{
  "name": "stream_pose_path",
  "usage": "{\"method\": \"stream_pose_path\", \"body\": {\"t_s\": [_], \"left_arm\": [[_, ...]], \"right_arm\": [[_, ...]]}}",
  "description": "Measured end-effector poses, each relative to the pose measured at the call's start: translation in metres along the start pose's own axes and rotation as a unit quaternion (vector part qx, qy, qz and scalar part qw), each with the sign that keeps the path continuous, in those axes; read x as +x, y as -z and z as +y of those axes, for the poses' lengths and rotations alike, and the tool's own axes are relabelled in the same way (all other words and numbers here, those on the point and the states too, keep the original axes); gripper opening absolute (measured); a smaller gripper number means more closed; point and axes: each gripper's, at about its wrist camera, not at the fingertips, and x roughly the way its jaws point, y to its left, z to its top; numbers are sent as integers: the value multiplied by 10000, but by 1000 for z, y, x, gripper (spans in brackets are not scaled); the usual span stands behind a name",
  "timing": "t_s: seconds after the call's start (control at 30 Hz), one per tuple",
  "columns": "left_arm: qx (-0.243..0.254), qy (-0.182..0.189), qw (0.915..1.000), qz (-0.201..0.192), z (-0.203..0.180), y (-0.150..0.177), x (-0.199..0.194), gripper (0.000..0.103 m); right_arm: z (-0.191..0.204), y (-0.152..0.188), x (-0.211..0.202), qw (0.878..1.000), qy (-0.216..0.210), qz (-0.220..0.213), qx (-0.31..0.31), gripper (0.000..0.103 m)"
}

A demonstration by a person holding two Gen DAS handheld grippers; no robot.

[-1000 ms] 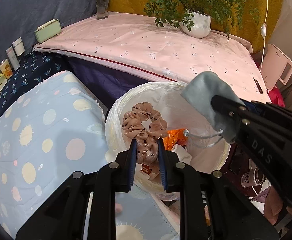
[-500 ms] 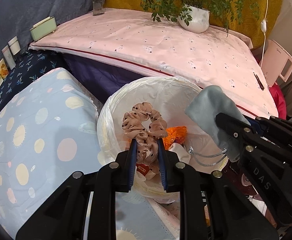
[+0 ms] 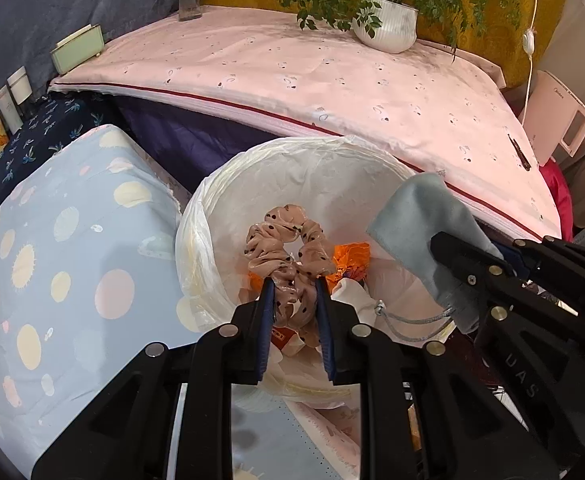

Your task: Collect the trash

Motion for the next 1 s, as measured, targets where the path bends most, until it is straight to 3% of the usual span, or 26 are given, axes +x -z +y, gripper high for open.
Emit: {"method": "stream_pose_path", "body": {"t_s": [0.2, 0.4, 0.5, 1.0], "left_arm": [[-26, 2, 10000, 53, 2, 0, 4, 22], [-6, -93, 10000, 28, 0, 0, 4, 48], [-66, -170, 9998, 11, 3, 1, 5, 55], [-144, -446, 9989, 15, 10, 14, -9, 63]], "right_arm": [[1, 1, 5, 10000, 14, 50, -25, 10], [0, 0, 5, 10000, 54, 27, -8, 24], [-2, 0, 4, 10000, 74, 17, 35, 26], [2, 4, -6, 10000, 19, 67, 47, 36]]}}
